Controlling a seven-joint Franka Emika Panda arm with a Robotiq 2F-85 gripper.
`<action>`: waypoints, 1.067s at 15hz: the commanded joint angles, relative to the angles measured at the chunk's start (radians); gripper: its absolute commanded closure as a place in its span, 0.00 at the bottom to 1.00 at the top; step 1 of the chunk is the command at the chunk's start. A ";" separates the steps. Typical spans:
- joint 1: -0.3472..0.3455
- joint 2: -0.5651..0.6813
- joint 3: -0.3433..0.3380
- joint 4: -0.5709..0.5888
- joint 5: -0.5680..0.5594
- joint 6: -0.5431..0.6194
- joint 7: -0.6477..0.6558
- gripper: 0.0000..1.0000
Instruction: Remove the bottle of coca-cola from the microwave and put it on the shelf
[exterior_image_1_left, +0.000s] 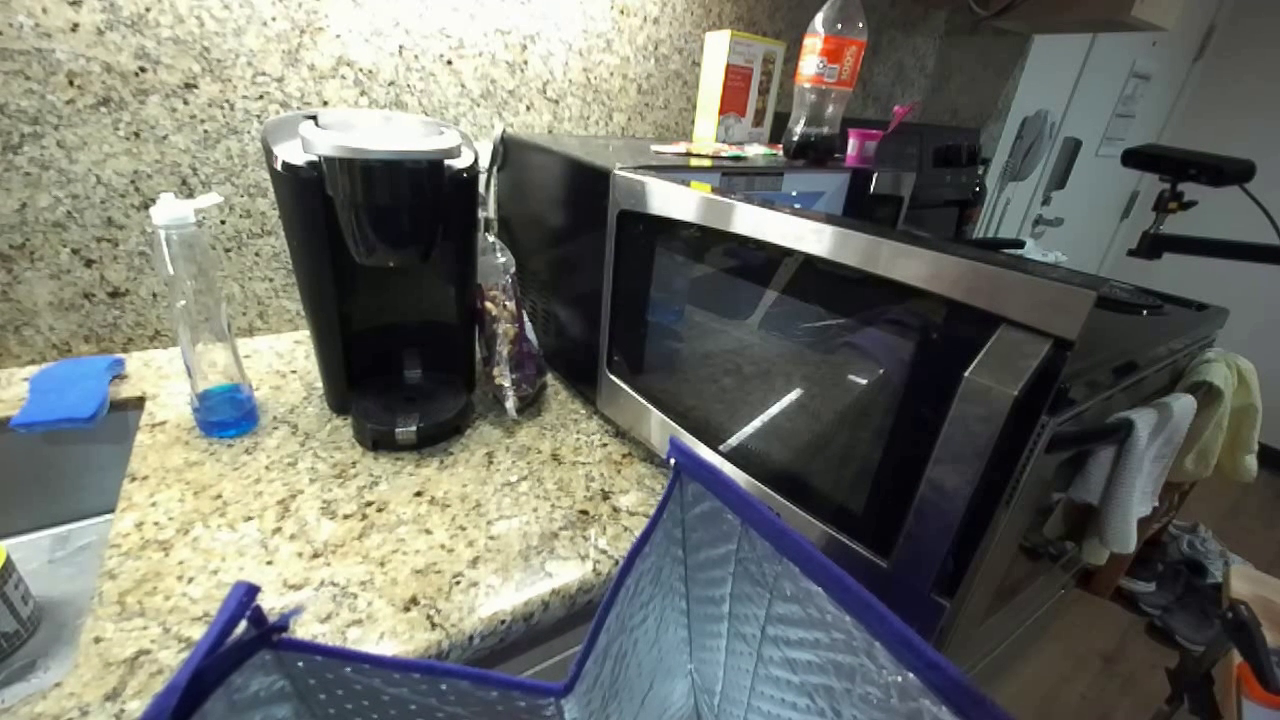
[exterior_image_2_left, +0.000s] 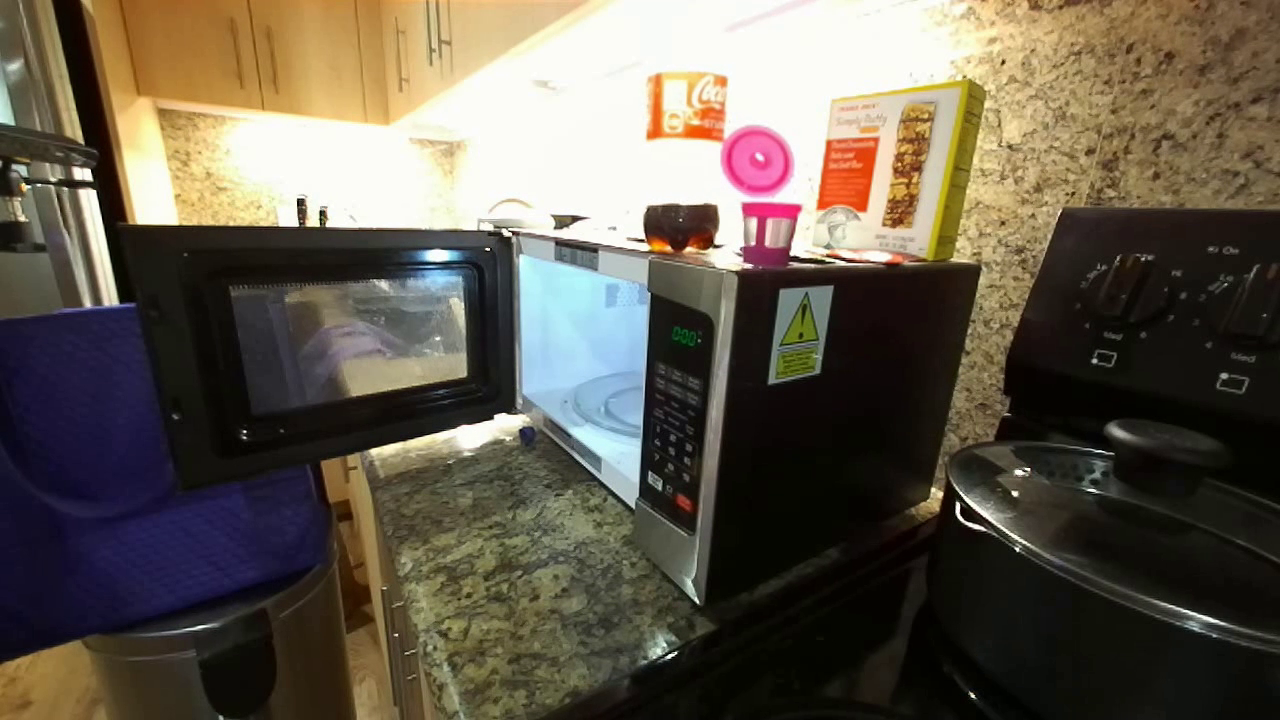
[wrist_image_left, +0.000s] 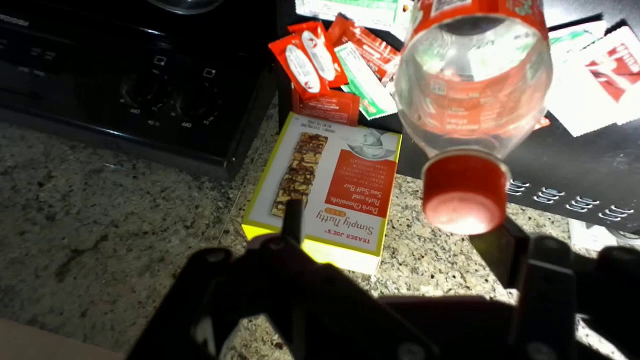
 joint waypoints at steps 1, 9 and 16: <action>0.001 0.006 0.006 0.042 0.008 -0.099 -0.041 0.00; -0.011 0.028 0.021 0.119 0.071 -0.254 -0.225 0.00; -0.022 0.065 0.022 0.226 0.098 -0.399 -0.482 0.00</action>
